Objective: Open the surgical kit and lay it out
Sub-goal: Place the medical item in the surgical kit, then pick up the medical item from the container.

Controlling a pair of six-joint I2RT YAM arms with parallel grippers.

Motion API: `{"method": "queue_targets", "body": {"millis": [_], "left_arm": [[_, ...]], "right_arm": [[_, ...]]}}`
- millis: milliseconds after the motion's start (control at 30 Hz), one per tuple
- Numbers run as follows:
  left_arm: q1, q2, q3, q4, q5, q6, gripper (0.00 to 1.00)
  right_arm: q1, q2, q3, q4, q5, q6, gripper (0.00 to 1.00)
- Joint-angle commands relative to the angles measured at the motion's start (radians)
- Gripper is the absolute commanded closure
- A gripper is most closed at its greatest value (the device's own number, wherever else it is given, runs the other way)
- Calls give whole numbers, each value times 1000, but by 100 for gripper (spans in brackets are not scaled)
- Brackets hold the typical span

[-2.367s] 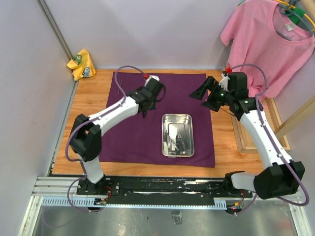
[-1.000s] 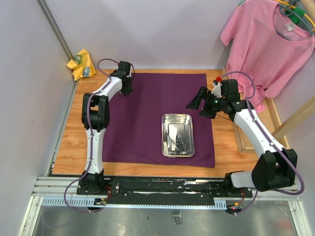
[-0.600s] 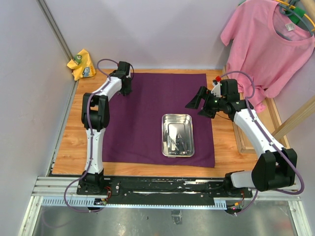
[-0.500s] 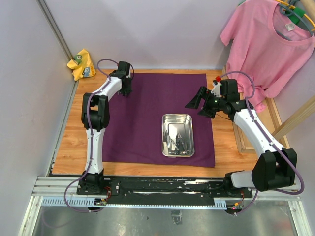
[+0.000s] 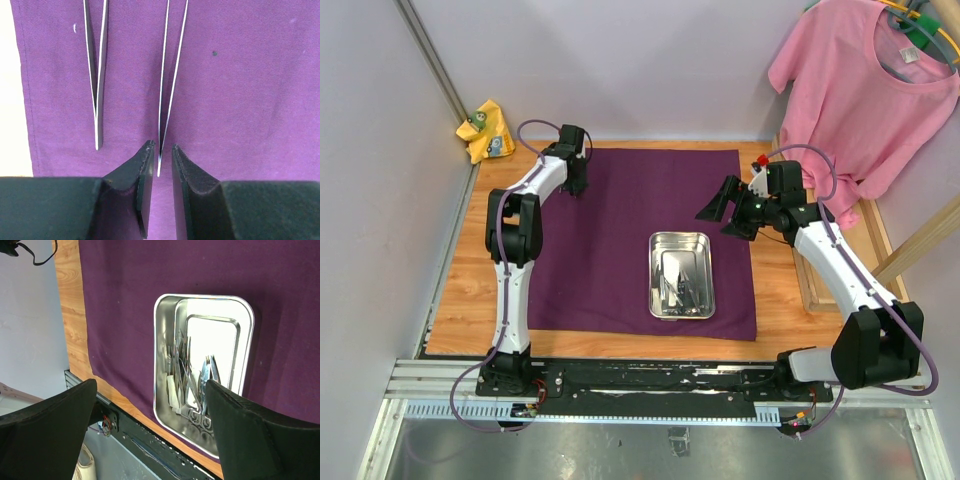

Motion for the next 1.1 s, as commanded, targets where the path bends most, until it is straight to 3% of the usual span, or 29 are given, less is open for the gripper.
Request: {"method": "queue_targets", "body": {"millis": [0,333,533,600,700,1067], "left_arm": [[5,-103,20,-5,-11,-11,74],[-45,-358,-42,-26,-10,-75,64],[-124,-523,-219,-8,3,-145,63],[-156,-583,-284,3,12,-162,63],[-194,-663,-400,36,23,-185,63],[-220,-781,-561,46,29,-181,63]], "right_arm": [[32,-6,-8,0,11,-20,9],[206,-12,-31,-92,210,-126,16],[303,79,-77,-9,215,-115,32],[320,120,-80,47,185,-108,43],[346,187,-63,96,160,-102,53],[380,366,-29,205,111,-77,56]]}}
